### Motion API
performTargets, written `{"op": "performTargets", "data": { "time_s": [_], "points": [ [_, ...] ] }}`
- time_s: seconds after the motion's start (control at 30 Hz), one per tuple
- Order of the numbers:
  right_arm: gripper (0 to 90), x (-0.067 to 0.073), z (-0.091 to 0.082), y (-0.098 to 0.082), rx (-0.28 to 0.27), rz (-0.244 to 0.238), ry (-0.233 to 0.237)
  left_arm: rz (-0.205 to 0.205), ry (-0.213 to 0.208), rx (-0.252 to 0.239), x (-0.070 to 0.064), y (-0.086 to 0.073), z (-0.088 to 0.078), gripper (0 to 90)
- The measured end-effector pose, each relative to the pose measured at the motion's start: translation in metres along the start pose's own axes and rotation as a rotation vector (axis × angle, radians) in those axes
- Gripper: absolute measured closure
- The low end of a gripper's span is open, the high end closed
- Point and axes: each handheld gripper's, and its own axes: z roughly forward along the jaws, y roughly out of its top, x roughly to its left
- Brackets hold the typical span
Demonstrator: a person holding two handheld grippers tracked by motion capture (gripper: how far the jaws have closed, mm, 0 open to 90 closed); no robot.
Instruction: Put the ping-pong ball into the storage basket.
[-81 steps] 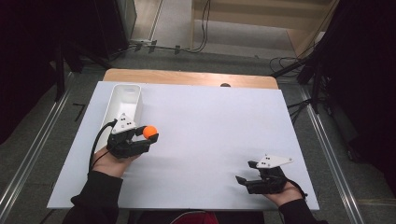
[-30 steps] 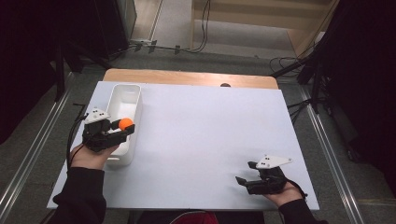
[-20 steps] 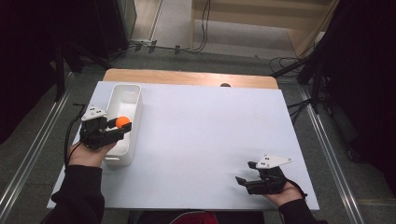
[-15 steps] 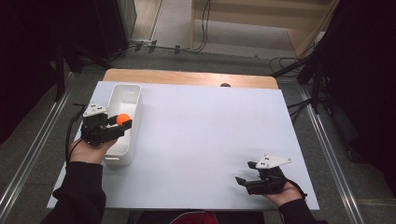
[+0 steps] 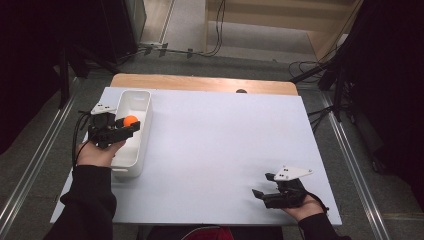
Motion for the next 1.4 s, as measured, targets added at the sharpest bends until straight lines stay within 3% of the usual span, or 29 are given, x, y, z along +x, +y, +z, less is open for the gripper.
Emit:
{"op": "performTargets", "data": {
  "time_s": [0.37,0.97,1.2,1.4],
  "points": [
    [23.1,0.000,0.000,0.000,0.002,-0.001,0.002,-0.006,0.042,0.023,0.006,0.005,0.010,49.7],
    [23.1,0.000,0.000,0.000,0.004,0.000,0.002,-0.011,0.055,0.042,0.008,0.004,0.016,49.4],
    [23.1,-0.001,0.000,0.000,0.002,-0.002,0.003,-0.017,0.029,0.039,0.009,0.004,0.014,42.1],
    [23.1,0.000,0.000,0.000,0.004,0.003,0.002,0.014,0.012,0.012,0.005,0.004,0.011,34.3]
  ]
}}
